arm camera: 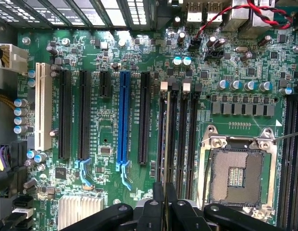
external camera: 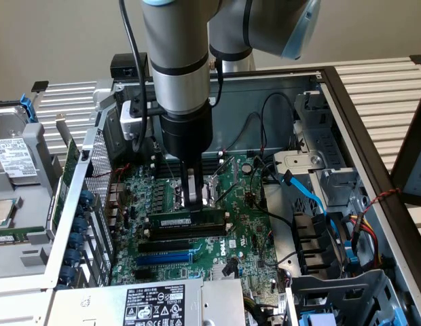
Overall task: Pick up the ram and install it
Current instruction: 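Insert the ram into the slot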
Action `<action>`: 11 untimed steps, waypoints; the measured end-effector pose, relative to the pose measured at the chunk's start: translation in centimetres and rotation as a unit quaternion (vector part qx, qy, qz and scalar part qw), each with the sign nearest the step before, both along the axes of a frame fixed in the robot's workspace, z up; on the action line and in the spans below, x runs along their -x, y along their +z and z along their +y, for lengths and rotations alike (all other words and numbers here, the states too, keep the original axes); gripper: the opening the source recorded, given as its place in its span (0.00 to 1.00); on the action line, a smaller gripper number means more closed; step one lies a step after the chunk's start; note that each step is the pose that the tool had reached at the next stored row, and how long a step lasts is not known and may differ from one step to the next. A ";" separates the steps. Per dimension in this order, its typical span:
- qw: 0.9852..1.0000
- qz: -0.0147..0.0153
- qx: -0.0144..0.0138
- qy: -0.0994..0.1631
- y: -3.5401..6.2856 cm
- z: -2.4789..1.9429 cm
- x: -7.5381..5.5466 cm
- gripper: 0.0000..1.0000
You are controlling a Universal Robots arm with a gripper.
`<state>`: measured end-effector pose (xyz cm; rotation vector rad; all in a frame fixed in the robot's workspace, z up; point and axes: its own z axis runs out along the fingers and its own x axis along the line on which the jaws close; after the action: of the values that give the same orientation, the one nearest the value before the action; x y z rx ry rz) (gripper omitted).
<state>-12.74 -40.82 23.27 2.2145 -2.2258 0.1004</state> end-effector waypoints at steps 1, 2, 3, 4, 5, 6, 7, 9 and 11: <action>1.000 0.000 0.000 0.000 0.00 -0.01 0.0 0.13; 1.000 0.000 0.000 -0.001 0.00 -0.01 0.0 0.13; 1.000 0.000 0.000 -0.001 0.00 -0.01 0.0 0.13; 1.000 0.000 0.000 -0.002 -0.01 -0.02 0.0 0.13; 1.000 0.000 0.000 -0.002 -0.02 -0.02 0.0 0.13; 1.000 0.000 0.000 -0.002 -0.04 -0.02 0.0 0.13; 1.000 0.000 0.000 -0.002 -0.06 -0.02 0.0 0.13; 1.000 0.000 0.000 -0.002 -0.13 -0.02 0.0 0.13; 1.000 0.000 0.000 -0.002 -0.20 -0.02 0.0 0.13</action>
<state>-12.72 -40.85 23.07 2.2095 -2.2303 0.1004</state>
